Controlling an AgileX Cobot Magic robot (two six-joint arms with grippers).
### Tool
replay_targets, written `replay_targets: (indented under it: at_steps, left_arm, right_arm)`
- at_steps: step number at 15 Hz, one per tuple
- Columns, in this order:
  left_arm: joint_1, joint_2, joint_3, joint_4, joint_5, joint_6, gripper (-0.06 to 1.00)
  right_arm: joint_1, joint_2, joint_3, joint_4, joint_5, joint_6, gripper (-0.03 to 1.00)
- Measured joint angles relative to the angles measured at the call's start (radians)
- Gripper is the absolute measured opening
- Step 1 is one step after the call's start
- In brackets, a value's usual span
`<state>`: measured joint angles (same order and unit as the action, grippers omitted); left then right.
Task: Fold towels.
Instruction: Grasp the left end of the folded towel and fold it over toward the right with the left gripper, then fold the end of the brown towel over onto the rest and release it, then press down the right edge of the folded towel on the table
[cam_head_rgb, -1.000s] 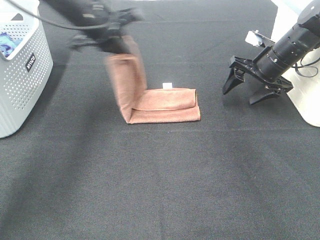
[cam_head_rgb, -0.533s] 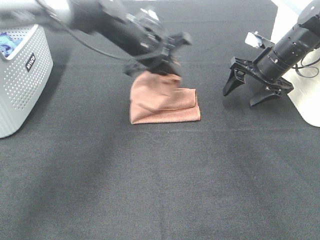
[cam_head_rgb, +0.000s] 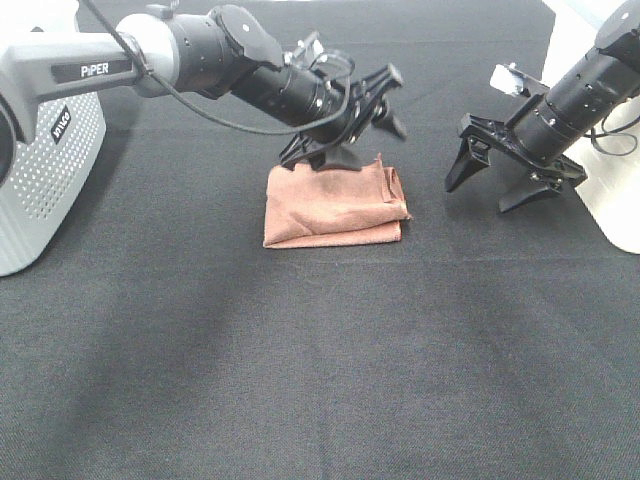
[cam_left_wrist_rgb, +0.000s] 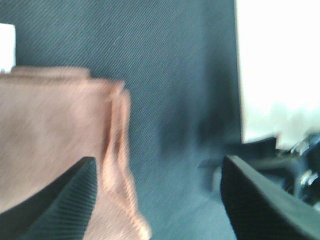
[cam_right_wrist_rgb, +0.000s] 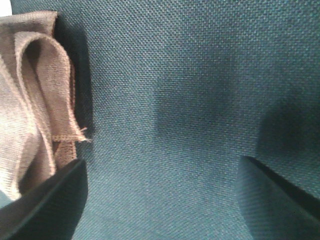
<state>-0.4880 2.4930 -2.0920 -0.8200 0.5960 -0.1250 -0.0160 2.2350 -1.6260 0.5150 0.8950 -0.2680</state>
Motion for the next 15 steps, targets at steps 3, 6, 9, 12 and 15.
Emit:
replay_targets:
  at_steps: [3, 6, 9, 12, 15]
  left_arm:
    - [0.014, -0.027, 0.0, -0.009, -0.009, 0.065, 0.68]
    - [0.079, -0.092, -0.001, 0.011, 0.024, 0.227, 0.68]
    - [0.149, -0.149, -0.003, 0.103, 0.116, 0.332, 0.68]
    - [0.195, -0.184, -0.003, 0.156, 0.191, 0.344, 0.68]
    - [0.204, -0.202, -0.004, 0.166, 0.242, 0.347, 0.68]
  right_arm:
    - [0.0, 0.0, 0.0, 0.064, 0.035, -0.02, 0.77]
    - [0.0, 0.0, 0.0, 0.248, 0.097, -0.112, 0.77]
    - [0.042, 0.0, -0.014, 0.39, 0.12, -0.2, 0.76]
    - [0.161, 0.0, -0.052, 0.426, 0.071, -0.229, 0.76]
    - [0.234, 0.045, -0.111, 0.513, 0.064, -0.254, 0.76]
